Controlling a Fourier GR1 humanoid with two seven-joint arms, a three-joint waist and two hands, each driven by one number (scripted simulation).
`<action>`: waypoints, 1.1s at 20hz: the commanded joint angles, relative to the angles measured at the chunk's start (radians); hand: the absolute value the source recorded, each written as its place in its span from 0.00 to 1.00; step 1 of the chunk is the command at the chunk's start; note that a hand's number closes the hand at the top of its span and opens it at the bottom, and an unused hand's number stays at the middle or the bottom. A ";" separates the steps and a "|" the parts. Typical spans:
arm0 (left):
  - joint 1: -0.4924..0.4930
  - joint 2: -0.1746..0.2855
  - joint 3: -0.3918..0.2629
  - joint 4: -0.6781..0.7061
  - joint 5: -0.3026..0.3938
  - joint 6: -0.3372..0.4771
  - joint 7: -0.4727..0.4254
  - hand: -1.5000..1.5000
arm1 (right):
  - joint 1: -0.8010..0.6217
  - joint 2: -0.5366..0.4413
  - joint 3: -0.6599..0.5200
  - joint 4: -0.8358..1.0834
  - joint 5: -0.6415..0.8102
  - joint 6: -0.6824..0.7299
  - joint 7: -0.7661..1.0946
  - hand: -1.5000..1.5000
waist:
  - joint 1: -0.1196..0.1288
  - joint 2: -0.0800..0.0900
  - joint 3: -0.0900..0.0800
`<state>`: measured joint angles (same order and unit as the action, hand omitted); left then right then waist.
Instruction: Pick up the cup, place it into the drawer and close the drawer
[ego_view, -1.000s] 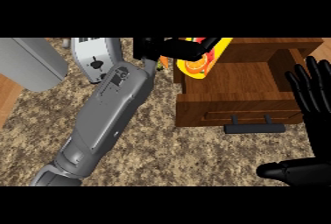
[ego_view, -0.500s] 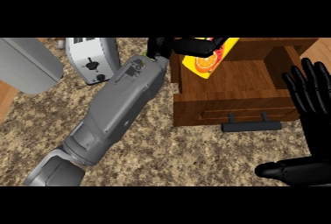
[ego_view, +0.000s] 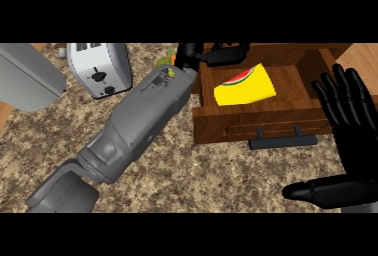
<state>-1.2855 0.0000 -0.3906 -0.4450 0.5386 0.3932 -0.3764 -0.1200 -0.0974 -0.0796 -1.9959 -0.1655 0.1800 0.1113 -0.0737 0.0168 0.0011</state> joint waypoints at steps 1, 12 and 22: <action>0.012 0.000 -0.046 0.071 0.005 -0.012 -0.047 1.00 | 0.053 -0.021 -0.032 -0.070 -0.065 0.031 0.017 0.00 | -0.010 0.000 0.000; -0.042 0.000 -0.188 0.064 0.074 0.084 0.054 0.00 | -0.025 0.005 0.020 -0.037 -0.053 0.018 0.035 0.00 | -0.044 0.010 0.000; -0.014 0.000 -0.136 -0.084 0.233 0.056 -0.089 0.00 | -0.010 0.000 -0.017 -0.034 -0.155 0.041 0.061 0.00 | 0.003 -0.005 0.000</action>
<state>-1.3224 0.0000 -0.5376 -0.4580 0.7145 0.4405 -0.4140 -0.1413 -0.0932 -0.0847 -2.0227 -0.2756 0.2104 0.1510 -0.0900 0.0195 0.0011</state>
